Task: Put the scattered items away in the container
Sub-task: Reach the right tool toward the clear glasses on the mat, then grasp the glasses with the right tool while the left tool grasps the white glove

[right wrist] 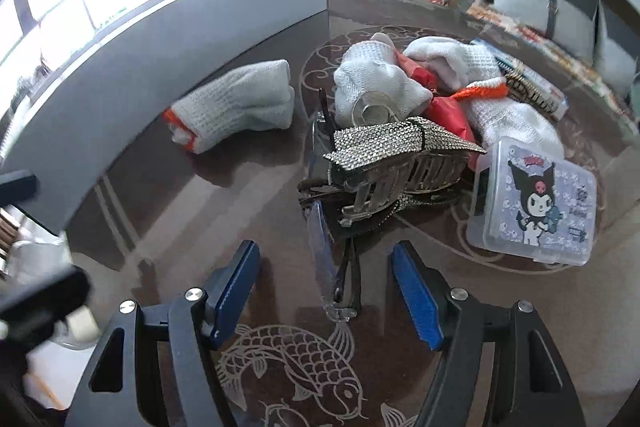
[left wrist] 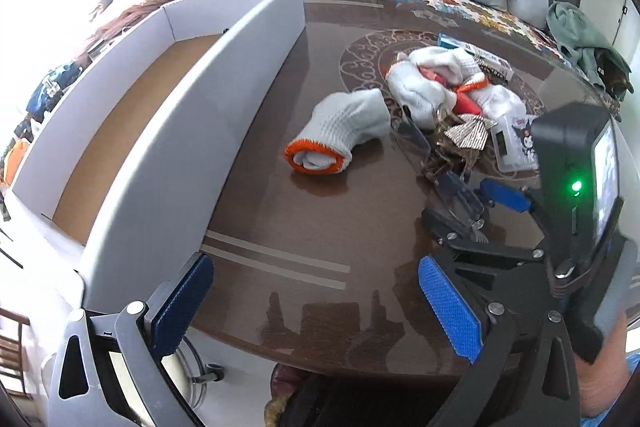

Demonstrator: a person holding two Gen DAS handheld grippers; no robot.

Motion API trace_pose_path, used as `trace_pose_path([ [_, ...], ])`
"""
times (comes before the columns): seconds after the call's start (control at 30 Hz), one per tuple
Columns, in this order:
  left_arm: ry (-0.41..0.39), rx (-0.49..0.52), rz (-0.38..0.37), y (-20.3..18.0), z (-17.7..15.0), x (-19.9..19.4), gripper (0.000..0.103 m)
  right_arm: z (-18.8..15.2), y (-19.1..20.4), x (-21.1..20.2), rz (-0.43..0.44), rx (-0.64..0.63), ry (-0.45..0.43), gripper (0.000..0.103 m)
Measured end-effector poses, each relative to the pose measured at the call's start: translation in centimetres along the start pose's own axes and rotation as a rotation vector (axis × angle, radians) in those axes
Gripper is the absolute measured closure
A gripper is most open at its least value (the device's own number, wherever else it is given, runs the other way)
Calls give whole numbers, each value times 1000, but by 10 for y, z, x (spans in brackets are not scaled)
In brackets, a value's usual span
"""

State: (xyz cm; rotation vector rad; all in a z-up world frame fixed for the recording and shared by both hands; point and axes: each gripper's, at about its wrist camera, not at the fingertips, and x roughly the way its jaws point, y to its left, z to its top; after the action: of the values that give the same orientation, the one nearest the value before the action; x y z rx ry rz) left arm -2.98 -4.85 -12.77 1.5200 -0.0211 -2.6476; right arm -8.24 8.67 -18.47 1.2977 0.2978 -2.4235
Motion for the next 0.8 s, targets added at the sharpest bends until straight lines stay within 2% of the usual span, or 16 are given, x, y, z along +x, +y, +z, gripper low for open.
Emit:
trace_pose_path([
  [0.23,-5,-12,-42,4,1,-6,0,1,-3,0,4,13,1,30],
  [0.3,7,-15,-62,6,-2,-3,0,2,-3,0,5,3,1,34],
  [0.33,16,-15,-71,7,-3,0,0,1,-6,-2,2,9,-13,47],
  [0.37,25,-16,-80,8,-5,3,0,0,-9,-4,-1,18,-29,77],
  [0.5,53,0,-120,9,-12,12,0,-2,-20,-9,51,78,-27,80],
  [0.63,74,89,-175,0,-5,23,0,-15,-20,-21,75,87,-25,80],
  [0.8,60,178,-253,-6,42,36,0,-40,-32,-46,102,152,-44,80],
])
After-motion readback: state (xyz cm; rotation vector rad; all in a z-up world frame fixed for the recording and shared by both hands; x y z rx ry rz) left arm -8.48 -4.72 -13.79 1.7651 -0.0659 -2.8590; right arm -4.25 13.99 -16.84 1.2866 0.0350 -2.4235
